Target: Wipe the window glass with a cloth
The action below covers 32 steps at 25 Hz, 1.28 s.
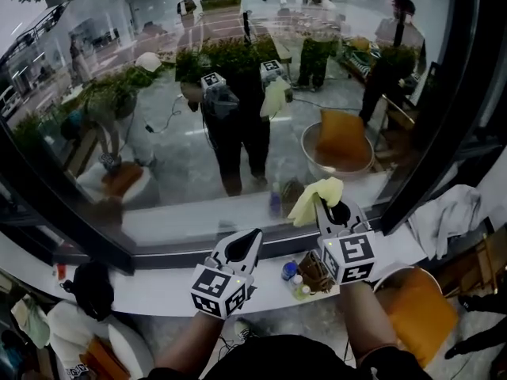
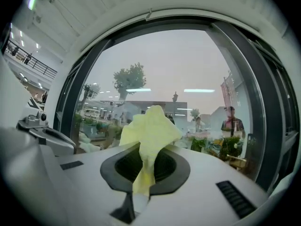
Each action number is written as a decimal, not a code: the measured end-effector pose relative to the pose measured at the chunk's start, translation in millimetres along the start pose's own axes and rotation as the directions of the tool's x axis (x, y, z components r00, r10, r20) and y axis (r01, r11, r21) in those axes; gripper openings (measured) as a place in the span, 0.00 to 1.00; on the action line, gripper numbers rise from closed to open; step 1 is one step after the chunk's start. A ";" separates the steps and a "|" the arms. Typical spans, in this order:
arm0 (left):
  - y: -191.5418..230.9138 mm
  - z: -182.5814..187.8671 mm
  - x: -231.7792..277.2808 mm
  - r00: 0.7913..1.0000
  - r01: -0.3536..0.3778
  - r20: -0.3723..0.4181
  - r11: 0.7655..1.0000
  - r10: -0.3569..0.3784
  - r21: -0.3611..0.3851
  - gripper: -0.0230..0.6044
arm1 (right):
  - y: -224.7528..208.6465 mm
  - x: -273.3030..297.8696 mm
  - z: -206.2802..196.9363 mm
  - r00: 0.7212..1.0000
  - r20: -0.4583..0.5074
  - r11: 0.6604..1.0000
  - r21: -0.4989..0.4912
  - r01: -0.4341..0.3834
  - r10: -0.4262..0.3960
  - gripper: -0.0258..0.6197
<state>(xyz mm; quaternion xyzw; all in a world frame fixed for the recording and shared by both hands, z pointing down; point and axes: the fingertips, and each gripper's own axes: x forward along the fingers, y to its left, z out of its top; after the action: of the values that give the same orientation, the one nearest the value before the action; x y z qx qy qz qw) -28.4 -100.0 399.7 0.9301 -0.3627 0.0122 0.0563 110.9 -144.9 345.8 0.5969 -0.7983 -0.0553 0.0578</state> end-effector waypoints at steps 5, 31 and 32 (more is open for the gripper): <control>-44.5 -12.7 3.8 1.000 0.003 -0.017 1.000 -0.003 0.000 0.05 | -22.4 -45.2 -22.7 1.000 -0.023 0.999 0.032 0.005 -0.004 0.11; -147.3 -72.2 -15.2 0.994 -0.106 -0.044 0.993 0.104 -0.049 0.05 | -4.2 -187.4 -111.4 0.987 -0.111 0.982 0.160 -0.099 0.118 0.11; -146.2 -70.9 -16.3 0.993 -0.110 -0.042 0.993 0.109 -0.045 0.05 | -3.3 -189.2 -112.2 0.987 -0.112 0.982 0.162 -0.099 0.118 0.11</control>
<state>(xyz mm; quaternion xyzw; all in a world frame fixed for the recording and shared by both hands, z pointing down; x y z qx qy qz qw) 59.7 25.9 455.1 0.9068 -0.4122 0.0251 0.0847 184.9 33.5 451.0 0.5572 -0.8267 0.0472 0.0624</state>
